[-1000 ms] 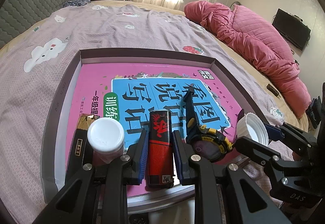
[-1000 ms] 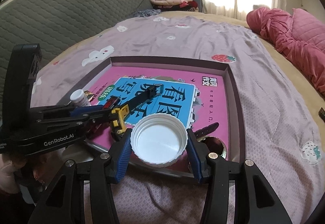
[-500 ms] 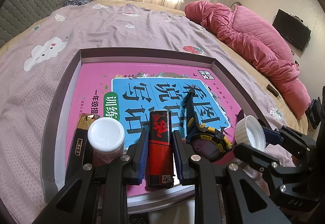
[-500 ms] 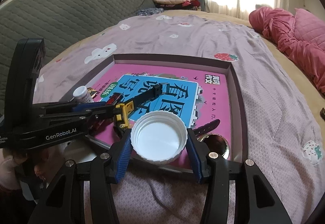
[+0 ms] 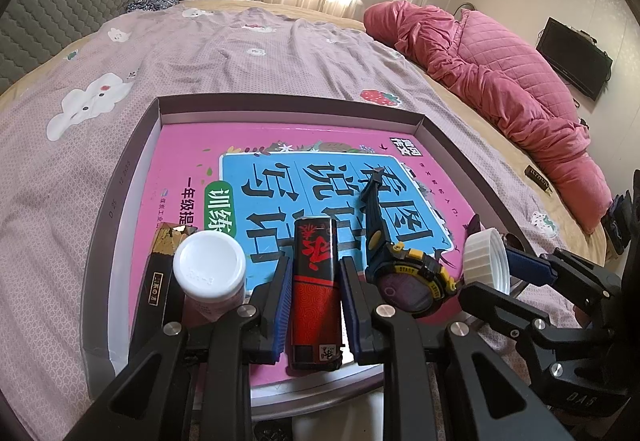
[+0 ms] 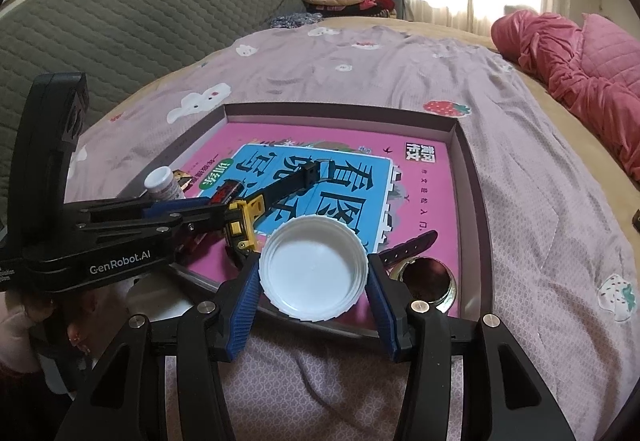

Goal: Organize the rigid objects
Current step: 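Lower the white bottle cap into the tray beside the metal ring with the right gripper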

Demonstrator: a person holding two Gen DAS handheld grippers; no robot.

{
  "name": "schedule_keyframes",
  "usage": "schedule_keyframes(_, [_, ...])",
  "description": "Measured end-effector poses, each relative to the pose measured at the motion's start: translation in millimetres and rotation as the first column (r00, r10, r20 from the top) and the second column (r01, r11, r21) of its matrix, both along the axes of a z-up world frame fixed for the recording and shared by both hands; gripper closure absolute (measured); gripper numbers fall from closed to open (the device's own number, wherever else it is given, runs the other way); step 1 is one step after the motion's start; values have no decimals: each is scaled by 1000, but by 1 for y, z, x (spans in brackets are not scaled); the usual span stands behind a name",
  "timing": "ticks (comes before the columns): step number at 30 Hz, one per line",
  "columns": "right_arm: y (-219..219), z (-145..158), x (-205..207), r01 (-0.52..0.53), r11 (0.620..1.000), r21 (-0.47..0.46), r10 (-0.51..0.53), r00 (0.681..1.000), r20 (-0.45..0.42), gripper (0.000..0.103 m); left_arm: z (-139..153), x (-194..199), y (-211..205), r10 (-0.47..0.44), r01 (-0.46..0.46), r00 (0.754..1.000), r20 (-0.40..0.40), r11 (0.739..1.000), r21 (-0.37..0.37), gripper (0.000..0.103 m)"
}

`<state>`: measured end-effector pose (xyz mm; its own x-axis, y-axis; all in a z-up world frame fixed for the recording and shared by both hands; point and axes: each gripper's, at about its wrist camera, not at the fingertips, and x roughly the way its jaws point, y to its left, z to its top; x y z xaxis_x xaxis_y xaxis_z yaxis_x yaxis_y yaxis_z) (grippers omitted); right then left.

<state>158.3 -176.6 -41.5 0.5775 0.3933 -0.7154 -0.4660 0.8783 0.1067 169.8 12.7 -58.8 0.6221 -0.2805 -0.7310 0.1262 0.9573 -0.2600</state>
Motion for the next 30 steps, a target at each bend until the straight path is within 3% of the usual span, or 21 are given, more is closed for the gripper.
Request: schedule_keyframes(30, [-3, 1, -1, 16, 999, -45, -15, 1000, 24, 43, 0, -10, -4, -9, 10, 1000, -3, 1000, 20, 80])
